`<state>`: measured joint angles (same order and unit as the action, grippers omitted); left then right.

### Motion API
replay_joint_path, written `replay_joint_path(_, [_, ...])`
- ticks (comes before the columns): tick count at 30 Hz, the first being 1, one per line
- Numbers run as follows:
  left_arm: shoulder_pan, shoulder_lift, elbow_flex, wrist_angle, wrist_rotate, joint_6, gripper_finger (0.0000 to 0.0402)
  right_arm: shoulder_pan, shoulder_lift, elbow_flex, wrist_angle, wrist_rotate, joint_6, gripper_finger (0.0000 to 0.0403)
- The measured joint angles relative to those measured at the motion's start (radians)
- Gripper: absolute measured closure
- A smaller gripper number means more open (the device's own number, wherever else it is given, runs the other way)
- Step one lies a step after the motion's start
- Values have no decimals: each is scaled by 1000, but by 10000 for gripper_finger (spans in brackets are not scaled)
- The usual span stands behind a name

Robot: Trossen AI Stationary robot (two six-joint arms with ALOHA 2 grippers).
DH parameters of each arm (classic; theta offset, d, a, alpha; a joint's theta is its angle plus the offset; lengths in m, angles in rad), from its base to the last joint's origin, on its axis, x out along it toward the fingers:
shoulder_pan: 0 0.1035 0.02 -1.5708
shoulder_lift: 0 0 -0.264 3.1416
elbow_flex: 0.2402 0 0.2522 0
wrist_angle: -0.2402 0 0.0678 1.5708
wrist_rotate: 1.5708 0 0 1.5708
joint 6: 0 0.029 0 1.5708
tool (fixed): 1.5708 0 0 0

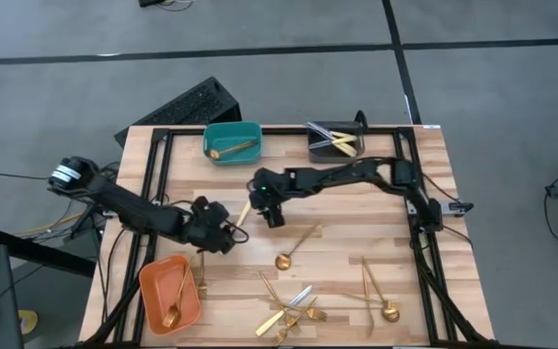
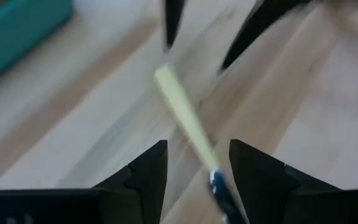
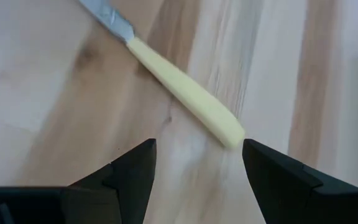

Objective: Sort silverware by color (type)
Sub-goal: Put the yellow knife into the black bin

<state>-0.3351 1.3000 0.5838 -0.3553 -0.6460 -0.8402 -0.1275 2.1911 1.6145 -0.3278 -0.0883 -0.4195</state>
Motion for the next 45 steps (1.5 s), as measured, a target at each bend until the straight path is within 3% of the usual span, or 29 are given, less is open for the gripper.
replay_joint_path(9, [-57, -146, 0, -15, -105, 32, 242, -6, 125, 194, -104, -12, -7, 138])
replay_joint_path(17, [-60, -151, 0, -22, -134, 31, 242, 5, 123, 196, -28, -113, 101, 138])
replay_joint_path(26, [-61, -150, 0, -21, -152, 30, 242, 14, 196, 201, 18, -112, 81, 138])
replay_joint_path(31, [-66, -150, 0, -20, -150, 24, 242, 8, 215, 203, -52, -110, 148, 142])
replay_joint_path(36, [-69, -148, 0, -20, -148, 10, 242, 27, 211, 206, -168, -31, 219, 192])
replay_joint_path(42, [-70, -148, 0, -20, -153, 9, 242, 31, 211, 204, -219, -8, 288, 313])
replay_joint_path(45, [-70, -148, 0, -20, -153, 9, 242, 20, 202, 203, -239, -22, 315, 314])
